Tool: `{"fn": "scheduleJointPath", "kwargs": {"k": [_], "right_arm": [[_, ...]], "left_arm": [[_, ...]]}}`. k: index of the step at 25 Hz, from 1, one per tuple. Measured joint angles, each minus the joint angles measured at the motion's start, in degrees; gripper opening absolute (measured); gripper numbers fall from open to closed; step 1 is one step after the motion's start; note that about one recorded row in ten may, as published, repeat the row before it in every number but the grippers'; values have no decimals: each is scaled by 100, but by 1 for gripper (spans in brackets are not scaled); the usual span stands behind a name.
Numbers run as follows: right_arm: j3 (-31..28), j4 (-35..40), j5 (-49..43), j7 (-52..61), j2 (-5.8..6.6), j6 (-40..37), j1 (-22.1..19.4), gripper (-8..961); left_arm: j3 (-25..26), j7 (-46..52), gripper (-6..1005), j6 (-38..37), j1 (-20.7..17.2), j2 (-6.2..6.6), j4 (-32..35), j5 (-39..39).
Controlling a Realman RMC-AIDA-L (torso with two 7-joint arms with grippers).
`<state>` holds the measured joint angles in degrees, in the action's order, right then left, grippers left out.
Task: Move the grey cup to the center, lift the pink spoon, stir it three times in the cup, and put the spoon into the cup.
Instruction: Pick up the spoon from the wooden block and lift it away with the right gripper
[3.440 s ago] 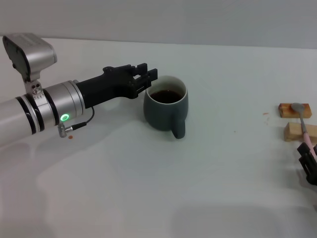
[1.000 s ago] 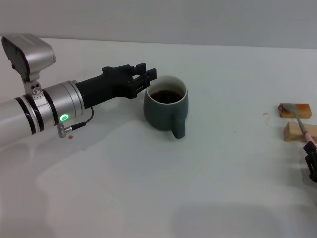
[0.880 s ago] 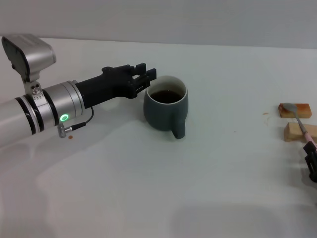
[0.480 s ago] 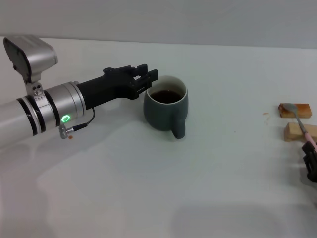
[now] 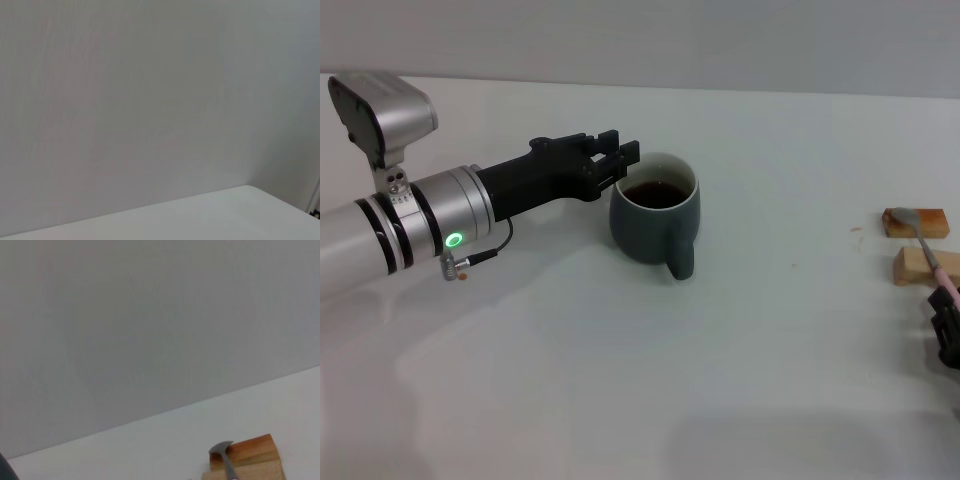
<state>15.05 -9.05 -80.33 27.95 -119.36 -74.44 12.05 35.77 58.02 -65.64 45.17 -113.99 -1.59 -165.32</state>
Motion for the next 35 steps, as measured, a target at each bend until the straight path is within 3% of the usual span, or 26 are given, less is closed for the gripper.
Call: {"fn": "scheduleJointPath", "kwargs": {"k": [35], "right_arm": [[-2, 17, 11, 0, 0, 60, 74, 139]], "left_arm": [[9, -20, 346, 54, 0, -18, 1, -1]]}}
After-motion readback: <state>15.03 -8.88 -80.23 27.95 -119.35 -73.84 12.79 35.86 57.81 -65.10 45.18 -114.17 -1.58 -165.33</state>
